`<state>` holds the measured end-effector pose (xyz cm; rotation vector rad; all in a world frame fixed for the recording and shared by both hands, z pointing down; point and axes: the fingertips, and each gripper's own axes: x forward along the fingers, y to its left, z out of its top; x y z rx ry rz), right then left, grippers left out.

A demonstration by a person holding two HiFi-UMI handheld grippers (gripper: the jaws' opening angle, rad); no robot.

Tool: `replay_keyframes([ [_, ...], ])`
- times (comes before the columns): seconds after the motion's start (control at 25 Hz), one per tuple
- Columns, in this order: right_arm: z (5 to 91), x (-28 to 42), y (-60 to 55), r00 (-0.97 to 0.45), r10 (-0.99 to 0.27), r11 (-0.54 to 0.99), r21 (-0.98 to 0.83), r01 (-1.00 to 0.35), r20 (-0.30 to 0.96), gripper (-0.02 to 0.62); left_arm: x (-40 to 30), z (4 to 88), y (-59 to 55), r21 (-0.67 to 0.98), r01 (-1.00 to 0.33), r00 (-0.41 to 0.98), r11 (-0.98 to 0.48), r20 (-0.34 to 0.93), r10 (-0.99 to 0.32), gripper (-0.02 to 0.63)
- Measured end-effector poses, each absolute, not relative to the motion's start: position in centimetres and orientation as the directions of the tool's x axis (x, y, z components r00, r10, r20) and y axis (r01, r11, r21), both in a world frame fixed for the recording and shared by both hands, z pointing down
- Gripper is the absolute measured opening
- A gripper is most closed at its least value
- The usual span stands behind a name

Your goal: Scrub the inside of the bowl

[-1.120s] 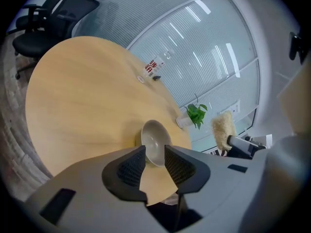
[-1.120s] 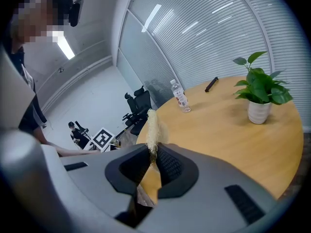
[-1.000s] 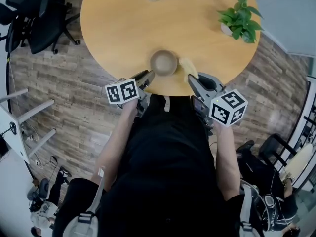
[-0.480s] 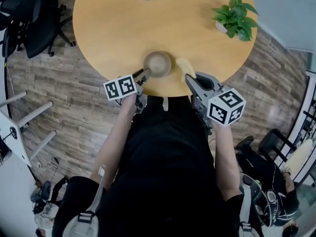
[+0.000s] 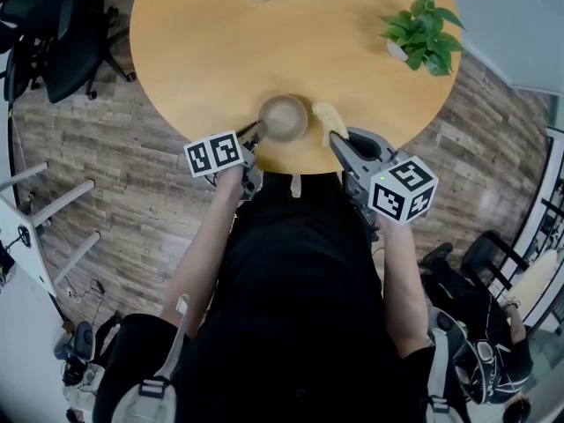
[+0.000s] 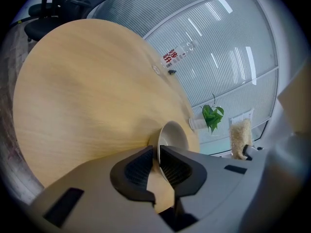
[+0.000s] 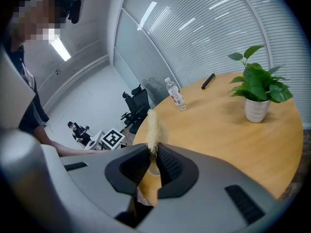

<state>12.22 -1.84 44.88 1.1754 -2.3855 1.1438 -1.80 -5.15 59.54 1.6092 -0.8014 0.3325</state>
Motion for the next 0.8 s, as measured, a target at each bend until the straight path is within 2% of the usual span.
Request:
replay_keyframes([
  [0.44,44.7,12.0,-1.8,-0.644,-0.563,0.374,-0.536,-0.757,0.517,0.040,-2.1,59.1,-4.9,0.741,-0.671,0.709,-0.016,0.636,-0.306,0.023],
  [0.8,44.7,10.2,-1.5,-0.669,-0.531,0.422,-0.523,-0.740,0.519,0.040,-2.7,56.6,-5.5,0.671,-0.730,0.670,-0.131,0.665,-0.330,0.021],
])
